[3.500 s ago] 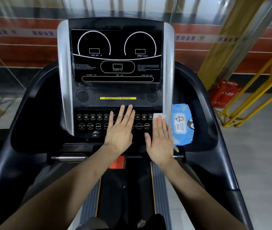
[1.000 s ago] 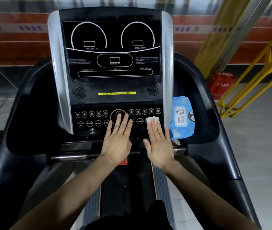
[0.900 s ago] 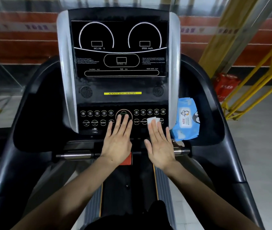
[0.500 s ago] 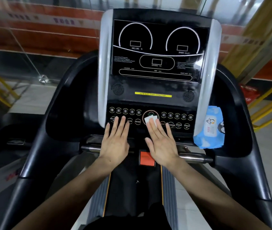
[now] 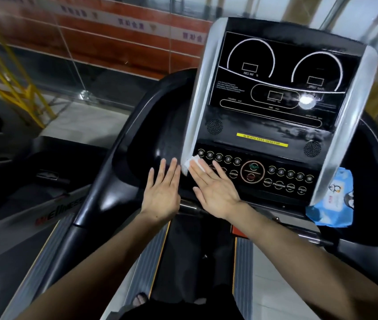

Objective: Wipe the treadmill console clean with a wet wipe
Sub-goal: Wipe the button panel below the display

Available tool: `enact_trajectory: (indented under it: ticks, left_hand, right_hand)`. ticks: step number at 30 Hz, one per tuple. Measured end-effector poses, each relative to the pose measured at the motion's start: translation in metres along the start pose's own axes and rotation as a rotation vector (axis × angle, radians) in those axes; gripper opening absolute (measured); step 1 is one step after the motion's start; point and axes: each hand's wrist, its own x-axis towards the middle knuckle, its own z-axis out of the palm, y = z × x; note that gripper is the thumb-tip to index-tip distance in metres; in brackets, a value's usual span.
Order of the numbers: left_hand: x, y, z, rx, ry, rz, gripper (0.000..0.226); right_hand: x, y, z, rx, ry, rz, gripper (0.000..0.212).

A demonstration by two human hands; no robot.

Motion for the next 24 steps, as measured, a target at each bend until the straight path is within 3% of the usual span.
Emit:
enact_trajectory:
  ticks: [9, 15, 24]
  left_hand:
    - [-0.005, 0.010, 0.004, -0.054, -0.010, 0.019, 0.075]
    - [-0.003, 0.044, 0.006, -0.121, 0.036, 0.053, 0.081]
    - [0.006, 0.112, 0.007, -0.037, 0.023, 0.140, 0.080]
  right_hand:
    - [-0.026, 0.036, -0.001, -0.122, -0.028, -0.208, 0.064]
    - [-0.064, 0.058, -0.001, -0.063, -0.034, -0.141, 0.061]
    - [-0.137, 0.099, 0.005, -0.026, -0.006, 0.011, 0.058]
